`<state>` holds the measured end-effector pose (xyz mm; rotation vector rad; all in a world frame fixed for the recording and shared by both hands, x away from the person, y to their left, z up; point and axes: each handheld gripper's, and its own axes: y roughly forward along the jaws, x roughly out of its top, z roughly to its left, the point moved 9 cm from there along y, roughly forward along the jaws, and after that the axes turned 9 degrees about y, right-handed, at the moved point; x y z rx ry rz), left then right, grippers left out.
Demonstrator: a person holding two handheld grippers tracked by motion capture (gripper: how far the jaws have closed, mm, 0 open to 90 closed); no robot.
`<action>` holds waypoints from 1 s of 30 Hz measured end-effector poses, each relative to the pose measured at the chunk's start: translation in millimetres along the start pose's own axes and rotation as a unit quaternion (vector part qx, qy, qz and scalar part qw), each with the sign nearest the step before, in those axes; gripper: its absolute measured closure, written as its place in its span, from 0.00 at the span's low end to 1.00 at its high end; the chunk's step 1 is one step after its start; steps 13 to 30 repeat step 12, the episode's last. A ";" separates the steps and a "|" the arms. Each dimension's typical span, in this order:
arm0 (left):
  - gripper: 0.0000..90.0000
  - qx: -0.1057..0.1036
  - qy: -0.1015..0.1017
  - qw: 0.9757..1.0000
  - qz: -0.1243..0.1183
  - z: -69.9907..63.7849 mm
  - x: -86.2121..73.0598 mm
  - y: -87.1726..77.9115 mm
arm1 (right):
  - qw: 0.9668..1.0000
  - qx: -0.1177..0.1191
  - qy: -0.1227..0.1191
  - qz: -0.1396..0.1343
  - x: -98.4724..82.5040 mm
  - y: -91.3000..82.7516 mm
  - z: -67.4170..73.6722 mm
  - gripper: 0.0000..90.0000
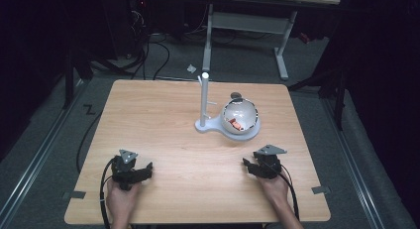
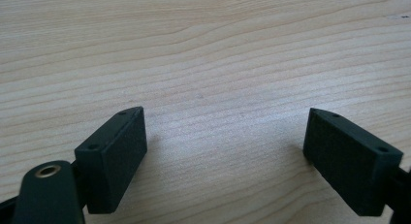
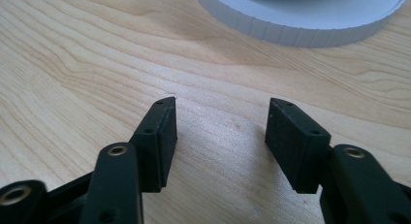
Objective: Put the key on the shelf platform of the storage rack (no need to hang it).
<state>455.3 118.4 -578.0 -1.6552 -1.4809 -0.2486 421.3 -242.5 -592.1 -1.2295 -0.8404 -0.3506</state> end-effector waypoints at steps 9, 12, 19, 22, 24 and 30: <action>0.18 0.000 0.000 1.000 0.000 0.0 0.0 0.0 | 1.000 -0.005 0.004 0.001 -0.1 0.3 -1.2 0.45; 0.18 0.000 0.000 1.000 0.000 0.0 0.0 0.0 | 1.000 -0.005 0.006 0.002 -0.1 0.3 -1.1 0.45; 0.18 0.000 0.000 1.000 0.000 0.0 0.0 0.0 | 1.000 -0.005 0.006 0.002 -0.1 0.3 -1.1 0.45; 0.18 0.000 0.000 1.000 0.000 0.0 0.0 0.0 | 1.000 -0.005 0.006 0.002 -0.1 0.3 -1.1 0.45; 0.18 0.000 0.000 1.000 0.000 0.0 0.0 0.0 | 1.000 -0.005 0.006 0.002 -0.1 0.3 -1.1 0.45; 0.18 0.000 0.000 1.000 0.000 0.0 0.0 0.0 | 1.000 -0.005 0.006 0.002 -0.1 0.3 -1.1 0.45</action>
